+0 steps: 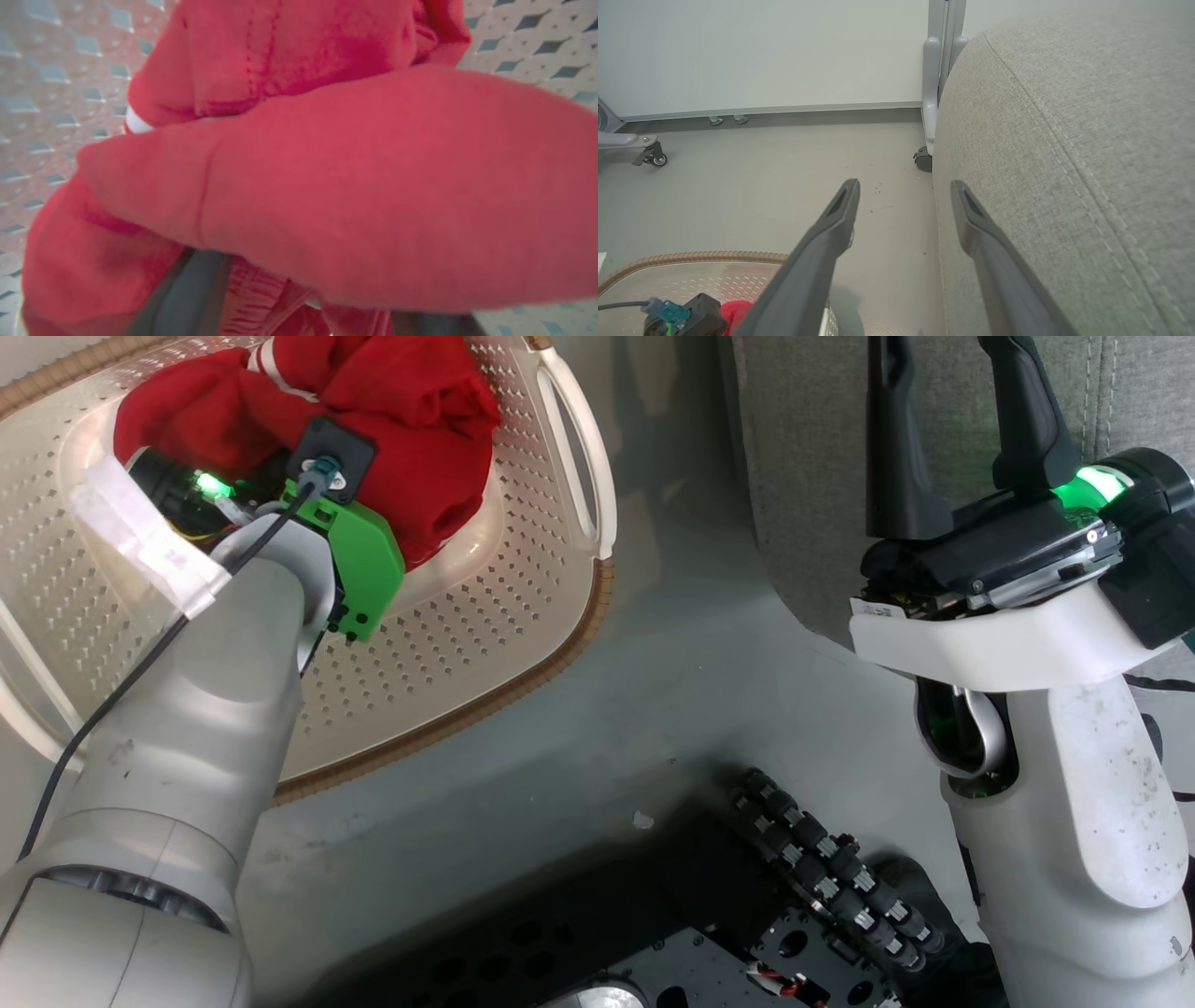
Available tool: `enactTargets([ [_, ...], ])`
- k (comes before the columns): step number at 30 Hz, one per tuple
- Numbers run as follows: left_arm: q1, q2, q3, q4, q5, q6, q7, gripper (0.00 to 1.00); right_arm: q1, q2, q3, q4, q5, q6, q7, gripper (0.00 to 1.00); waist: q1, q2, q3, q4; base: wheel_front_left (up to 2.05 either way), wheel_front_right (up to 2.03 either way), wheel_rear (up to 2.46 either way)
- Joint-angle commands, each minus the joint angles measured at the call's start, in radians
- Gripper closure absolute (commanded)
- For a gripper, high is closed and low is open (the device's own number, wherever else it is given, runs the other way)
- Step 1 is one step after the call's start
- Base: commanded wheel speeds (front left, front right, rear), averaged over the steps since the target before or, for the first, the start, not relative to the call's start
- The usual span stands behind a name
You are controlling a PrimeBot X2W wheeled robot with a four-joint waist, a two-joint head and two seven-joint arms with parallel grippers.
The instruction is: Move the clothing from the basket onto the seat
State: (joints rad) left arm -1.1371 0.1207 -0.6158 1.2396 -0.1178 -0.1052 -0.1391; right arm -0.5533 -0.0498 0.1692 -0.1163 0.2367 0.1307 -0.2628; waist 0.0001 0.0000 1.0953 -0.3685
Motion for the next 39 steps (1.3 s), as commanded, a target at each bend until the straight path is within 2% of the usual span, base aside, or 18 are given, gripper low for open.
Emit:
enactTargets([
  [1,-0.014,0.017,0.004,0.014,-0.009,0.0,0.015,0.18,0.011,-0.001,0.0,0.001,0.009,0.0,-0.003,0.0,-0.0001,0.0,-0.001,-0.002,0.0,0.0,0.0],
  [2,-0.014,0.018,0.008,0.019,-0.017,-0.001,0.028,0.51,0.013,-0.001,-0.001,0.0,0.008,0.0,-0.003,0.0,-0.0001,0.0,-0.002,-0.003,0.0,0.0,0.0],
  [3,-0.015,0.021,0.01,0.023,-0.021,-0.002,0.037,0.95,0.016,-0.001,-0.002,-0.001,0.008,0.0,-0.003,0.0,-0.0001,0.0,-0.002,-0.004,0.0,0.0,0.0],
  [4,-0.014,0.023,0.014,0.025,-0.029,-0.003,0.048,1.0,0.017,-0.001,-0.003,-0.001,0.01,0.0,-0.003,0.0,-0.0001,0.0,-0.003,-0.005,0.0,0.0,0.0],
  [8,-0.015,0.034,0.012,0.035,-0.037,-0.006,0.068,1.0,0.022,-0.001,-0.005,-0.006,0.01,0.0,-0.003,0.0,-0.0001,0.0,-0.007,-0.011,0.0,0.0,0.0],
  [16,0.0,0.049,0.01,0.036,-0.052,-0.008,-0.003,1.0,0.02,-0.001,-0.007,-0.002,0.007,0.0,-0.003,0.0,-0.0001,0.0,-0.027,-0.015,0.0,0.0,0.0],
  [24,0.073,0.001,0.016,-0.003,-0.097,-0.017,-0.105,1.0,0.044,-0.002,-0.034,0.026,-0.033,0.0,-0.003,0.0,-0.0001,0.0,-0.132,0.054,0.0,0.0,0.0],
  [31,0.155,-0.028,0.02,-0.116,-0.128,-0.022,-0.128,1.0,0.088,-0.002,-0.061,0.054,-0.079,0.0,-0.003,0.0,-0.0001,0.0,-0.251,0.127,0.0,0.0,0.0],
  [39,0.283,-0.02,0.036,-0.327,-0.148,-0.025,-0.128,1.0,0.146,-0.002,-0.083,0.084,-0.112,0.0,-0.003,0.0,-0.0001,0.0,-0.38,0.185,0.0,0.0,0.0],
])
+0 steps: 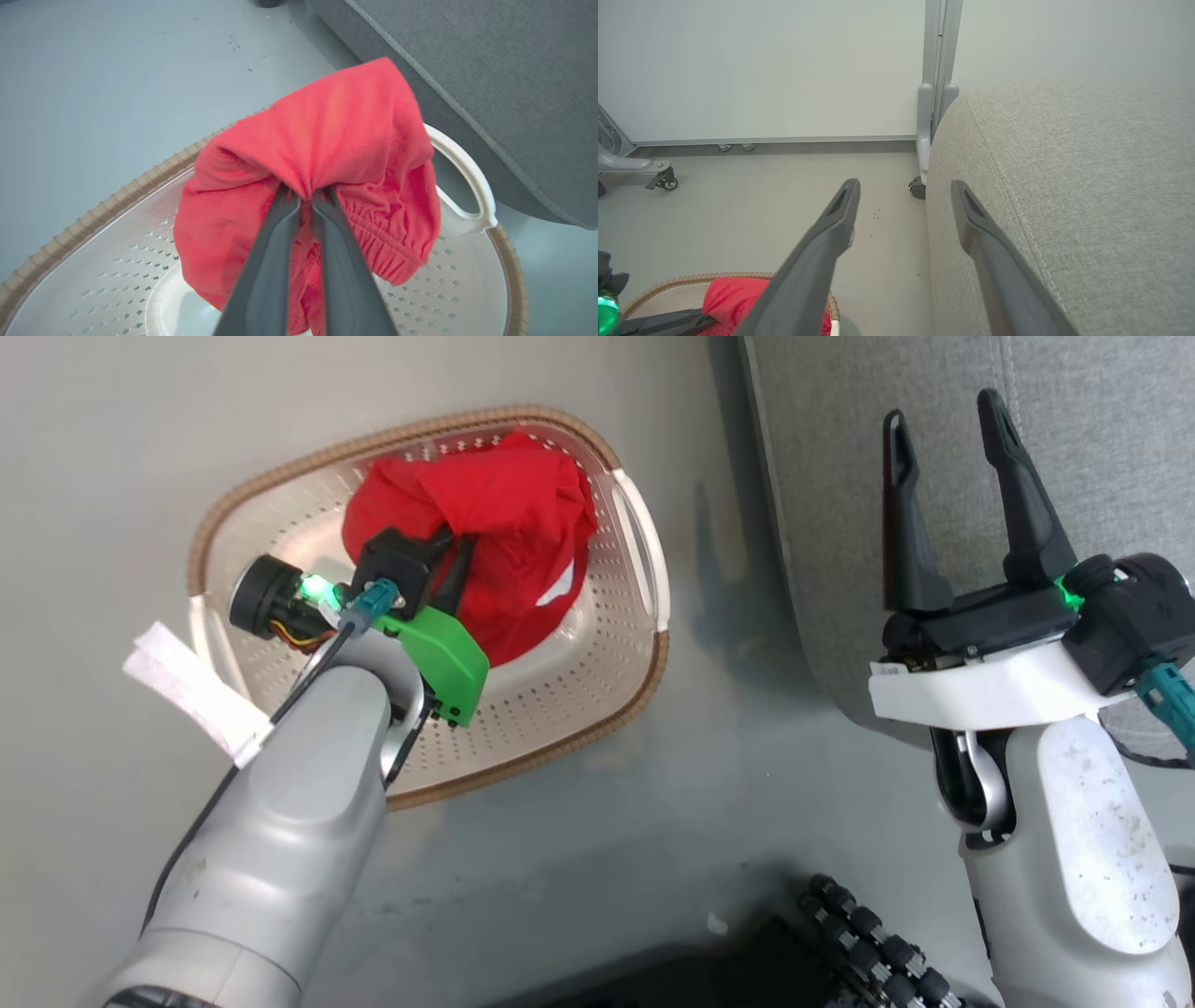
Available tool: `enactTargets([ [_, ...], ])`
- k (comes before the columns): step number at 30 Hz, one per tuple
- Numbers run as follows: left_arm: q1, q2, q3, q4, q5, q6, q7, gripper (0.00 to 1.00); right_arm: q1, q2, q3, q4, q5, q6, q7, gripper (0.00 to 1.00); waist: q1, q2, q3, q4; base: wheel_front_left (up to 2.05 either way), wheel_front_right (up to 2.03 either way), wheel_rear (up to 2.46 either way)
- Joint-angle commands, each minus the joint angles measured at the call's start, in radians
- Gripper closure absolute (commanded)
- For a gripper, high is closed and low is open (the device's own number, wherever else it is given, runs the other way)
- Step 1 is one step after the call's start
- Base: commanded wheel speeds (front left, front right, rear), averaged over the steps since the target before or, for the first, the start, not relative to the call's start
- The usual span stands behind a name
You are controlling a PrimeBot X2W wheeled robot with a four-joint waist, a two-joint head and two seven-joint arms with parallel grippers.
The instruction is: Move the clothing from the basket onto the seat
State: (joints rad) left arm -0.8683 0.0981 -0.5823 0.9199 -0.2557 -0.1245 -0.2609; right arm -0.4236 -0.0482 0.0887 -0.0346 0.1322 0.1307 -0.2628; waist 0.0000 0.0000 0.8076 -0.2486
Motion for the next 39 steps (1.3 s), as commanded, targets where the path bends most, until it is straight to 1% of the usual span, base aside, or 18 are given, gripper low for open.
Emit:
enactTargets([
  [1,0.035,0.005,0.007,-0.033,-0.011,-0.006,-0.006,1.0,0.024,-0.004,-0.005,0.008,-0.007,0.0,-0.003,0.0,0.0,0.0,-0.113,0.072,0.0,0.0,0.0],
  [15,0.256,0.032,0.091,-0.408,-0.011,0.011,-0.006,1.0,0.144,-0.004,-0.034,0.05,-0.037,0.0,-0.003,0.0,0.0,0.0,-0.339,0.161,0.0,0.0,0.0],
  [21,0.326,0.031,0.152,-0.59,-0.004,0.018,-0.006,1.0,0.186,-0.004,-0.043,0.063,-0.049,0.0,0.0,0.0,0.0,0.0,-0.421,0.197,0.0,0.0,0.0],
  [25,0.366,0.021,0.191,-0.687,-0.002,0.021,-0.005,1.0,0.215,-0.004,-0.049,0.063,-0.056,0.0,0.014,0.0,0.0,0.0,-0.47,0.215,0.0,0.0,0.0],
  [33,0.437,-0.002,0.237,-0.834,-0.001,0.016,-0.005,1.0,0.272,-0.004,-0.048,0.052,-0.055,0.0,0.043,0.0,0.0,0.0,-0.555,0.226,0.0,0.0,0.0],
  [39,0.502,-0.007,0.238,-0.924,-0.009,0.007,-0.005,1.0,0.322,-0.004,-0.039,0.045,-0.046,0.0,0.064,0.0,0.0,0.0,-0.617,0.223,0.0,0.0,0.0],
])
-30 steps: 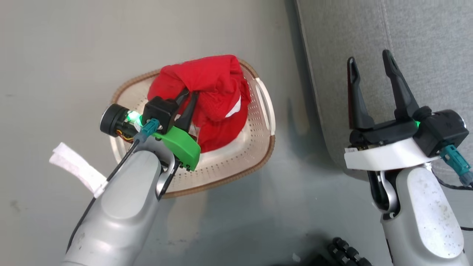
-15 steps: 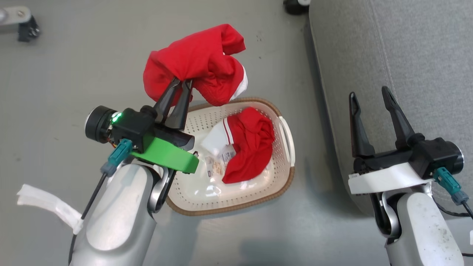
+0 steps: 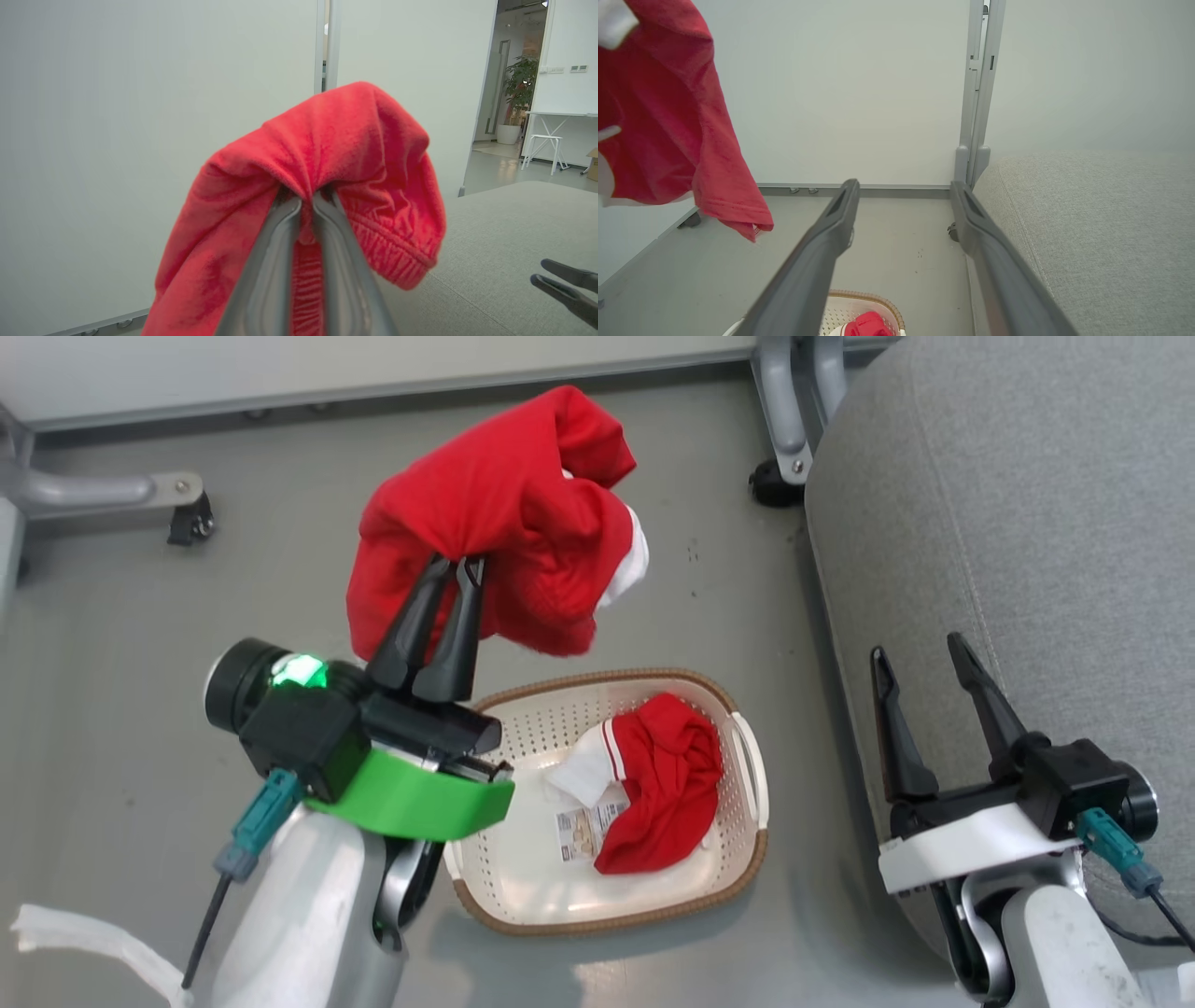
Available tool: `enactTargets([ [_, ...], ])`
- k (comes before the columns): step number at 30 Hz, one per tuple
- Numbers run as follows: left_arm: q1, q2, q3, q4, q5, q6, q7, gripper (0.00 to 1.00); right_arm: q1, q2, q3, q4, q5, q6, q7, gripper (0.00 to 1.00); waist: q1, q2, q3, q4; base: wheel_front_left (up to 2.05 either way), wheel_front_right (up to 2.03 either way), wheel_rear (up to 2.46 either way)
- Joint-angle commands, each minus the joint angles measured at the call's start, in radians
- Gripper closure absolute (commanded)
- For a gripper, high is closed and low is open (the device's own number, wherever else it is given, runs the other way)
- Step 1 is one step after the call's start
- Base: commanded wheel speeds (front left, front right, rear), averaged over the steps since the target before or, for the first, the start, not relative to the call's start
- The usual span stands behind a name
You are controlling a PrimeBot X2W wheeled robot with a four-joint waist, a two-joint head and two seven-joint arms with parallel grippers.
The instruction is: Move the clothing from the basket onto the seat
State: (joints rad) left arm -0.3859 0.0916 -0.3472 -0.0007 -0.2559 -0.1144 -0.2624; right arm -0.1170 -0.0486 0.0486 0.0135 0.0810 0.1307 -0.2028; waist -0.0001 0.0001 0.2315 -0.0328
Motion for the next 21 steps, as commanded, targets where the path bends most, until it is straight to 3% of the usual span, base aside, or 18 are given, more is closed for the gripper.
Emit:
enactTargets([
  [1,0.032,0.0,0.002,-0.018,-0.01,-0.005,-0.004,1.0,0.024,-0.003,0.003,-0.004,0.006,0.0,0.007,0.0,0.0001,-0.0001,-0.05,0.007,0.0,0.0,0.0],
  [21,0.195,-0.017,-0.021,-0.083,-0.02,-0.001,-0.004,1.0,0.115,-0.003,0.021,-0.035,0.03,0.0,0.051,0.0,0.0001,-0.0001,-0.132,0.018,0.0,0.0,0.0],
])
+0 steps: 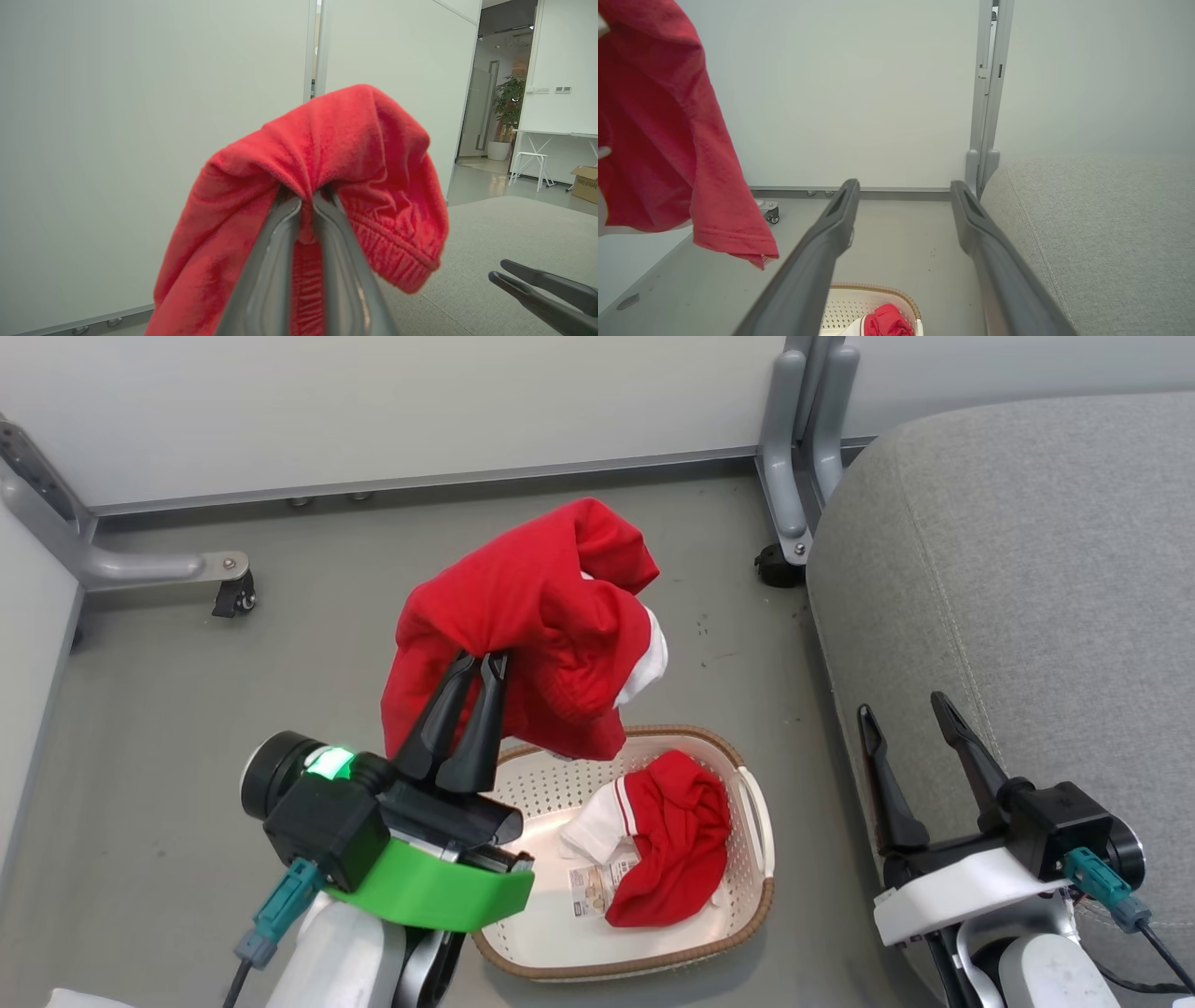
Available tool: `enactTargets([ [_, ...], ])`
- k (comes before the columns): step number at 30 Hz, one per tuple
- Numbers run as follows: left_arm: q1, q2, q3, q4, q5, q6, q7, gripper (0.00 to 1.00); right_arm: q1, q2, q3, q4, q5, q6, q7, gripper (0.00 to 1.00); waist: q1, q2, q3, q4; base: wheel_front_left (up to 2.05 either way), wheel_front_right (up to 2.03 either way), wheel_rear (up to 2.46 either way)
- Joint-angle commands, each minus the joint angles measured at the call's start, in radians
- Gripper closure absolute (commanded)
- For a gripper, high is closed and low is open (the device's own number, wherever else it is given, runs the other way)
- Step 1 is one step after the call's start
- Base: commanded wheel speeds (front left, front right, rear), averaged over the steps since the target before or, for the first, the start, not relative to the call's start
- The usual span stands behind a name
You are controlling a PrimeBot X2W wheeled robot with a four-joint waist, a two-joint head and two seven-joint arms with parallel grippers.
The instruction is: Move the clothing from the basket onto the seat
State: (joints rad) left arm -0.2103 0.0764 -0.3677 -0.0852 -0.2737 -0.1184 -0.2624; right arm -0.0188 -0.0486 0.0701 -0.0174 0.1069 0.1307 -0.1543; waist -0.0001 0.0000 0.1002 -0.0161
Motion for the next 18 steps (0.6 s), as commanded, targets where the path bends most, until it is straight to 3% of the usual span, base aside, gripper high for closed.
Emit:
enactTargets([
  [1,0.021,-0.003,-0.001,0.002,-0.002,0.003,-0.004,1.0,0.017,-0.003,0.0,-0.004,0.004,0.0,0.002,0.0,0.0001,0.0,-0.002,0.002,0.0,0.0,0.0],
  [18,0.006,-0.005,-0.005,-0.015,0.006,0.0,-0.004,1.0,-0.013,-0.021,0.045,0.003,0.021,0.0,0.004,0.0,0.0001,0.0,0.001,0.011,0.0,0.0,0.0],
])
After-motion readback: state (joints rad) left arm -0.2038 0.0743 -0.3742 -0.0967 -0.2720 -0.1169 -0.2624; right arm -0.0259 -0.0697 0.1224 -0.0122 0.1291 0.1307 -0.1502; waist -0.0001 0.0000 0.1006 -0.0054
